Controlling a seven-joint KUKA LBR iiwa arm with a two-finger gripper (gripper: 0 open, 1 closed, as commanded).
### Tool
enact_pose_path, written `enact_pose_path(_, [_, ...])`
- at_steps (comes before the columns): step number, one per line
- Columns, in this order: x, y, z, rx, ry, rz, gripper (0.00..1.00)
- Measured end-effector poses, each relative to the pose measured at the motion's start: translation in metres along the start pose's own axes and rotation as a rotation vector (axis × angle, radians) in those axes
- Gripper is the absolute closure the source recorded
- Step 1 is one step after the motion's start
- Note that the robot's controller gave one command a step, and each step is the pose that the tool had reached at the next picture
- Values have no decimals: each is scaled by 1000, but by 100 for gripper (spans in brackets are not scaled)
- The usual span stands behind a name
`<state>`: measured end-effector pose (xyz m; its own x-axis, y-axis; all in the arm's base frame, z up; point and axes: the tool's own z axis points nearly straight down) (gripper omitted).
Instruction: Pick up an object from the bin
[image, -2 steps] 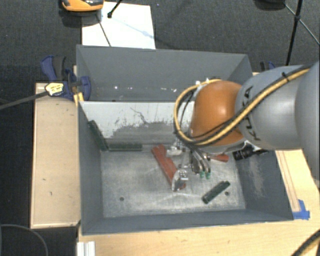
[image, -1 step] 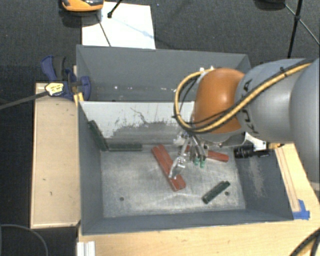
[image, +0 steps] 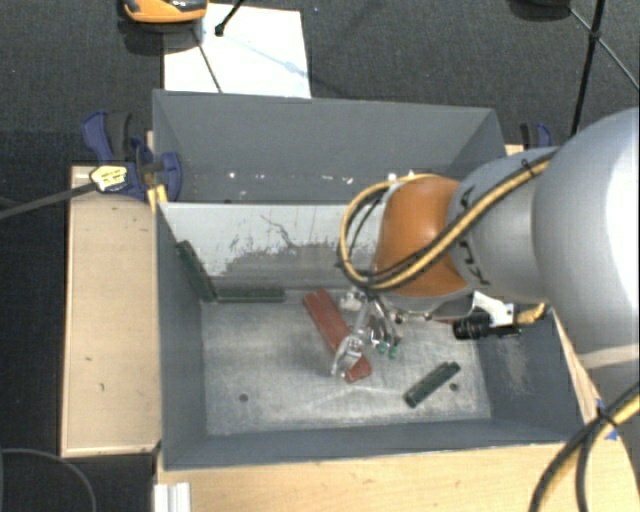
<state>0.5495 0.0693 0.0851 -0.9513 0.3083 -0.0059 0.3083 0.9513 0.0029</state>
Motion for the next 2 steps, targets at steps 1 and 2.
enact_pose_path(1, [2,18,10,-4,-11,110,100])
enact_pose_path(2, [1,18,10,-4,-11,110,100])
